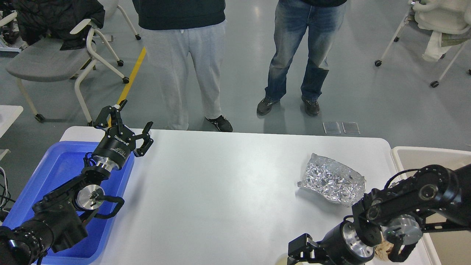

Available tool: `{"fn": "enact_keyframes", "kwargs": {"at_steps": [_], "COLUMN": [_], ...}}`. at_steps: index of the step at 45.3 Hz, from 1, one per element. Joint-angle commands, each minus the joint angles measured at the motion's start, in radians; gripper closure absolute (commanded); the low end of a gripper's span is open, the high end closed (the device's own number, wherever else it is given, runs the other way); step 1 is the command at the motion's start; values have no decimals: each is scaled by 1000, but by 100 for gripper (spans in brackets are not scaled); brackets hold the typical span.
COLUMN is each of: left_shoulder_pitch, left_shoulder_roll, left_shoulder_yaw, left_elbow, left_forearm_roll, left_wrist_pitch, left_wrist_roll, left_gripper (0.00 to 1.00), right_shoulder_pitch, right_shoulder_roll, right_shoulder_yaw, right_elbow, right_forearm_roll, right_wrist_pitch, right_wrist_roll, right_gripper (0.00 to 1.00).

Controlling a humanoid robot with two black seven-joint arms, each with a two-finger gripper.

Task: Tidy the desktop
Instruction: 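Grasp the white paper cup with the right gripper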

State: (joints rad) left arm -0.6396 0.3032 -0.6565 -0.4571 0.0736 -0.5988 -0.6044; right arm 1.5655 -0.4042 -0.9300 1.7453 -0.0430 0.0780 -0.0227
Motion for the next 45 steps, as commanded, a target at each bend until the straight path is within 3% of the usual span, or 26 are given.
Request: {"fn": "enact_keyframes", "kwargs": {"at_steps": [1, 31, 41, 45], "left_shoulder_pitch": [0, 0, -2, 0], "left_shoulder_roll": [1, 1, 1, 1], "left_shoulder_yaw": [0, 0, 0, 0], "left_elbow": [0, 0, 0, 0], "left_forearm_roll": [0, 0, 0, 0], "left_wrist_pitch": [-1, 1, -1, -1], "left_wrist_roll": [0, 0, 0, 0], "left_gripper": [0, 0, 0, 0], "right_shoulder_pitch": [-50, -134, -156, -163], "right_shoulder_roll": [15, 58, 64, 65], "right_shoulder_yaw": [22, 23, 23, 22], "right_elbow": [0, -6, -18, -18], "right_forearm_roll": [-8, -35, -46, -57], "right_wrist_pitch": [-61, -228, -254, -260], "right_wrist_roll": [4, 40, 70, 75], "right_gripper": [0, 0, 0, 6]}}
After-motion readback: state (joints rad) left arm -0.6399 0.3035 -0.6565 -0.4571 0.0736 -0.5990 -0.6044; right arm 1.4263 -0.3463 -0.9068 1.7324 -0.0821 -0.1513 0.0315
